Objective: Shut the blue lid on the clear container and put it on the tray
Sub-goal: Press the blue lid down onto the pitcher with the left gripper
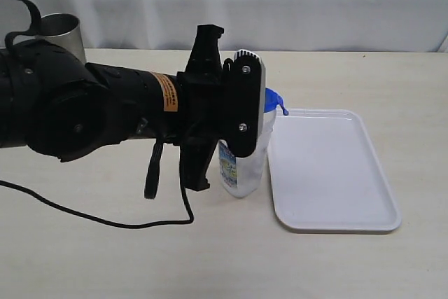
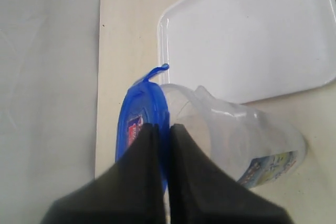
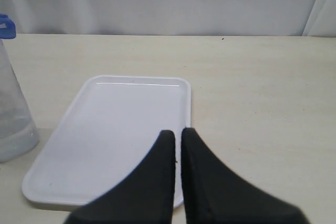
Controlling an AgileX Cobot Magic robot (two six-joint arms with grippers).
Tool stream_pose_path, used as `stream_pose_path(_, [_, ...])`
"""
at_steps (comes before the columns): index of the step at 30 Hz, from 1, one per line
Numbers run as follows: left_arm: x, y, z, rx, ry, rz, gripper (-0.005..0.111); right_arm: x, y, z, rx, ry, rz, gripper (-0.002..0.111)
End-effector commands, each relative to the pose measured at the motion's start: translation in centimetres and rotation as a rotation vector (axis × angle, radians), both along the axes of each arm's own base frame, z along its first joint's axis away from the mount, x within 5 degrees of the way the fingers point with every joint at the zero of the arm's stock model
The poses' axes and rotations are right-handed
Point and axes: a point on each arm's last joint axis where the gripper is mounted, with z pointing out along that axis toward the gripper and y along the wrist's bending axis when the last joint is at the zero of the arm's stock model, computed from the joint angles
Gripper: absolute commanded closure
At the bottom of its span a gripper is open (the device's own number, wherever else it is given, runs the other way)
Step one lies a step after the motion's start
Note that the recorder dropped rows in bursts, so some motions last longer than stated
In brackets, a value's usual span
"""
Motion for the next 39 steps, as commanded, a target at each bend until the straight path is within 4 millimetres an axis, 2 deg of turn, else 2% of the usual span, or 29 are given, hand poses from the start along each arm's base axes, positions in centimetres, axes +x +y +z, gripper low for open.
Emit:
stream_pose_path(1, [-0.38, 0.16, -0.30, -0.006, 0.026, 0.010, 0.107, -0.03, -0.03, -0.02, -0.005, -0.005, -0.004, 0.104])
stream_pose_path(6, [-0.61, 0.43, -0.93, 0.011, 0.047, 0.013, 0.107, -0.03, -0.03, -0.02, -0.005, -0.005, -0.004, 0.104])
stream_pose_path(39, [-0.67, 0.18, -0.71, -0.072, 0.108, 0.071, 0.107, -0.03, -0.03, -0.02, -0.005, -0.005, -0.004, 0.104])
